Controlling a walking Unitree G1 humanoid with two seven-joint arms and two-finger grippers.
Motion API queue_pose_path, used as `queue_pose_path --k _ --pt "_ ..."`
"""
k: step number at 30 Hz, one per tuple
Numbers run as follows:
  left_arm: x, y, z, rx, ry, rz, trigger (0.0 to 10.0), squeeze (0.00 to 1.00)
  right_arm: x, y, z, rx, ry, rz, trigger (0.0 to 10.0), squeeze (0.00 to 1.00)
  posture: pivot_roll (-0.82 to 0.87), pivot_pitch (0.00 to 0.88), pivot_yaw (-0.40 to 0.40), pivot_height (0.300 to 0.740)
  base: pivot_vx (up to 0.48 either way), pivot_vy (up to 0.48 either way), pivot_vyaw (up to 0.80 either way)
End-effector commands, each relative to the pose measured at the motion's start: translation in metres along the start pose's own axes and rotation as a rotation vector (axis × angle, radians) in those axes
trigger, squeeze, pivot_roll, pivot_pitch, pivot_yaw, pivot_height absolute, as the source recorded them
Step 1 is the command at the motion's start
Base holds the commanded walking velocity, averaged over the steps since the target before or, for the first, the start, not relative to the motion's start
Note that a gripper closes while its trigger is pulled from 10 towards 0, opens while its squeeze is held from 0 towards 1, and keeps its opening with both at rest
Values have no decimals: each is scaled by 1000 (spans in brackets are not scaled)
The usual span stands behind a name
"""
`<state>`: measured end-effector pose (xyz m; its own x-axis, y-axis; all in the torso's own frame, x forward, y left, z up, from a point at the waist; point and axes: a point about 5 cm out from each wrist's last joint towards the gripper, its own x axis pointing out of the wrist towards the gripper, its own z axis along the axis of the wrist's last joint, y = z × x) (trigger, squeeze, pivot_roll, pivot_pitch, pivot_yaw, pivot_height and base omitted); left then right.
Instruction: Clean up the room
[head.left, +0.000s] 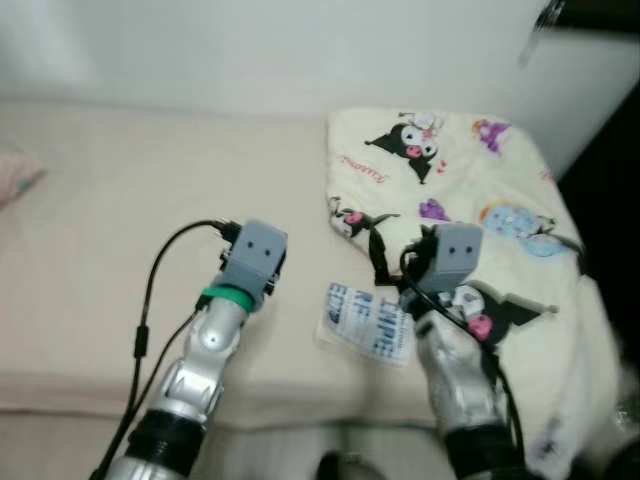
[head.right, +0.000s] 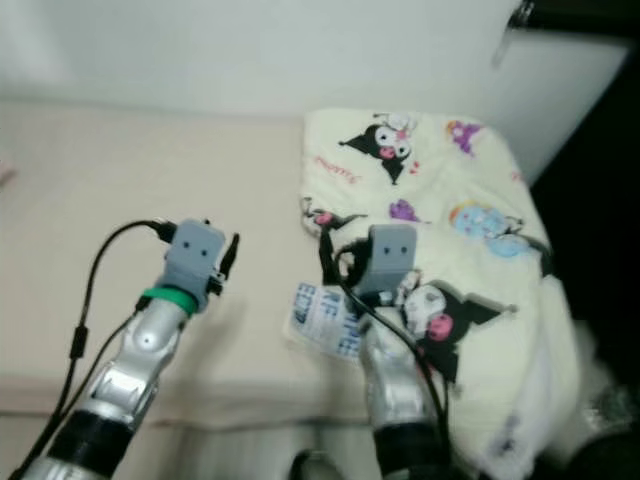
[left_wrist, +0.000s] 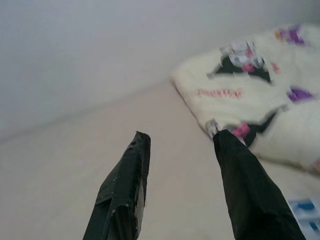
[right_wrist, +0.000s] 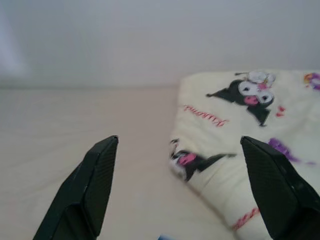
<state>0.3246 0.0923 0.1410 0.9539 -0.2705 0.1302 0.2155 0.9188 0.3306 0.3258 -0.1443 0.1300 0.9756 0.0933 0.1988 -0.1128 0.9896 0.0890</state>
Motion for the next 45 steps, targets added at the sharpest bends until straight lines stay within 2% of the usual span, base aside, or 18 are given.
queue_pose_path --k 1,15,24,45 --pt "-7 4 -14 9 56 9 10000 0 -4 5 -7 14 22 5 10000 0 -72 33 23 736 0 0 0" --pt "-10 2 -17 9 56 -21 10000 0 -6 6 -13 12 51 7 10000 0 -73 31 23 736 0 0 0" --pt "-12 -2 -20 17 63 -50 10000 0 -9 0 -17 28 73 -28 10000 0 -82 33 27 701 0 0 0" --pt "-13 -1 -19 30 59 -60 10000 0 -13 1 -22 65 94 -30 10000 0 -79 52 37 641 0 0 0"
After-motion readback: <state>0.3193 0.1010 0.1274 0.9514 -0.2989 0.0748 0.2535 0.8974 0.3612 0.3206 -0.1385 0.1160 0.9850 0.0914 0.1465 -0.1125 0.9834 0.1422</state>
